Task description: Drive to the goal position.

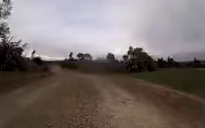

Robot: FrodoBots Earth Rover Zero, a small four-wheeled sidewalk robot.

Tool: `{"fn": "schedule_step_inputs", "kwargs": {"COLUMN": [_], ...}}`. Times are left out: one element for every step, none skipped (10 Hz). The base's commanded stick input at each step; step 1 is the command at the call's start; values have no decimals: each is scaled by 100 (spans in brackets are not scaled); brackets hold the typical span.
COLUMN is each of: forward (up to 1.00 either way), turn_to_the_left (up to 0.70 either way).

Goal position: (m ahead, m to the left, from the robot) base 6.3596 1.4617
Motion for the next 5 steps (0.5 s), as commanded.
{"fn": "schedule_step_inputs", "kwargs": {"forward": [85,85,85,85,85], "turn_to_the_left": [3,3,3,4,6]}}
